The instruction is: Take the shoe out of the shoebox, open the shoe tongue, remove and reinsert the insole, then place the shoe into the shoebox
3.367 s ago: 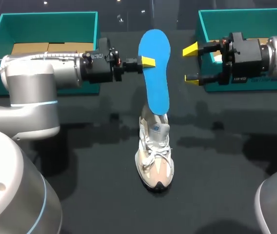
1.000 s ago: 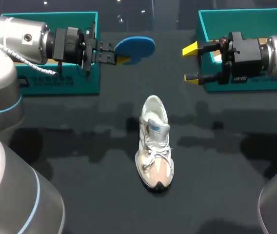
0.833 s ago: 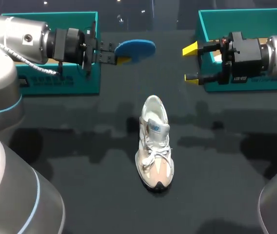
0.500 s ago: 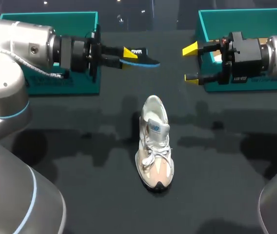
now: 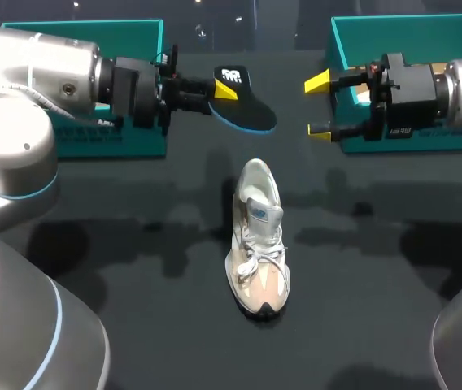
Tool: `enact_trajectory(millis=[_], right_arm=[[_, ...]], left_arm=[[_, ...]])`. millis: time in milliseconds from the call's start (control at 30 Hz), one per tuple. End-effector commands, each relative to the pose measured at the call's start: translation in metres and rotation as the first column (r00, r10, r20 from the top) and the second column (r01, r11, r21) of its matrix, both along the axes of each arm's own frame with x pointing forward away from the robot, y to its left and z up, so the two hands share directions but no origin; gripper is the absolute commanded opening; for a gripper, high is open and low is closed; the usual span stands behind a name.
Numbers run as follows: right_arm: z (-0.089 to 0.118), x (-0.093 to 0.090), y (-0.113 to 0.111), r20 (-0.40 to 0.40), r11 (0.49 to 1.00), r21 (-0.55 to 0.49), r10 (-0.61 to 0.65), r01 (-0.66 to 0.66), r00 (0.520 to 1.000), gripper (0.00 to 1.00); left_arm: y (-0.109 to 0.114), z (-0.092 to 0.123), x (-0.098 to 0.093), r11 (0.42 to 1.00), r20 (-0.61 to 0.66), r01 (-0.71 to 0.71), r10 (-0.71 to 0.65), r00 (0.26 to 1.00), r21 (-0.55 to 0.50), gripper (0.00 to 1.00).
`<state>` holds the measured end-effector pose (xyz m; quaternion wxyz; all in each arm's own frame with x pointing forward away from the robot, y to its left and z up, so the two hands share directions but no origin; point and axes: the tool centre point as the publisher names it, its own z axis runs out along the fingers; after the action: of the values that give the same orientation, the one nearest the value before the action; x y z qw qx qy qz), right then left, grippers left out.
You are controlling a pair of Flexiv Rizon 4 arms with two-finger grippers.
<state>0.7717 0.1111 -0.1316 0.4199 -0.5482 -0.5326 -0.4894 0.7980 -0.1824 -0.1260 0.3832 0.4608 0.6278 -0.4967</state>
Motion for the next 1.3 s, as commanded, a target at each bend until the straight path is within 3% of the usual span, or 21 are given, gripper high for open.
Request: enact_trajectory(millis=[33, 200, 433, 567, 633, 667, 933, 1100, 1200, 1300], right_arm=[[0.002, 0.000, 0.008, -0.001, 1.000, 0.014, 0.012, -0.012, 1.000, 1.00], [0.002, -0.006, 0.020, -0.021, 0.999, 0.027, 0.039, -0.038, 0.999, 1.00], [-0.005, -0.012, 0.040, -0.020, 0.997, -0.003, 0.078, -0.078, 0.997, 1.00], [-0.007, -0.017, 0.048, -0.001, 0.996, -0.009, 0.084, -0.084, 0.996, 0.86], [-0.007, -0.018, 0.050, 0.000, 0.996, -0.008, 0.084, -0.084, 0.996, 0.69], [-0.008, -0.018, 0.051, 0.002, 0.996, -0.004, 0.085, -0.085, 0.996, 0.67], [-0.010, -0.014, 0.058, 0.003, 0.996, 0.016, 0.087, -0.087, 0.996, 0.70], [-0.013, -0.009, 0.061, -0.006, 0.996, 0.026, 0.090, -0.089, 0.996, 0.65], [-0.014, -0.006, 0.062, -0.007, 0.995, 0.028, 0.094, -0.094, 0.996, 0.55], [-0.016, -0.004, 0.063, -0.009, 0.995, 0.030, 0.097, -0.097, 0.995, 0.51]], left_arm=[[-0.016, -0.014, 0.004, 0.999, 0.122, 0.002, 0.005, 0.993, -0.051, 0.00], [-0.025, -0.016, 0.007, 0.997, 0.235, 0.026, -0.008, 0.972, -0.073, 0.00], [-0.036, -0.019, 0.016, 0.996, 0.266, 0.037, -0.015, 0.964, -0.077, 0.00], [-0.038, -0.021, 0.019, 0.995, 0.277, 0.045, -0.019, 0.961, -0.088, 0.00], [-0.039, -0.021, 0.019, 0.994, 0.294, 0.049, -0.017, 0.956, -0.100, 0.00], [-0.039, -0.022, 0.019, 0.993, 0.299, 0.054, -0.020, 0.954, -0.105, 0.00], [-0.040, -0.023, 0.020, 0.988, 0.342, 0.072, -0.021, 0.940, -0.138, 0.00], [-0.039, -0.023, 0.019, 0.985, 0.349, 0.077, -0.019, 0.937, -0.154, 0.00], [-0.041, -0.023, 0.019, 0.986, 0.361, 0.073, -0.014, 0.932, -0.150, 0.00], [-0.042, -0.024, 0.019, 0.986, 0.368, 0.072, -0.012, 0.930, -0.150, 0.00]])
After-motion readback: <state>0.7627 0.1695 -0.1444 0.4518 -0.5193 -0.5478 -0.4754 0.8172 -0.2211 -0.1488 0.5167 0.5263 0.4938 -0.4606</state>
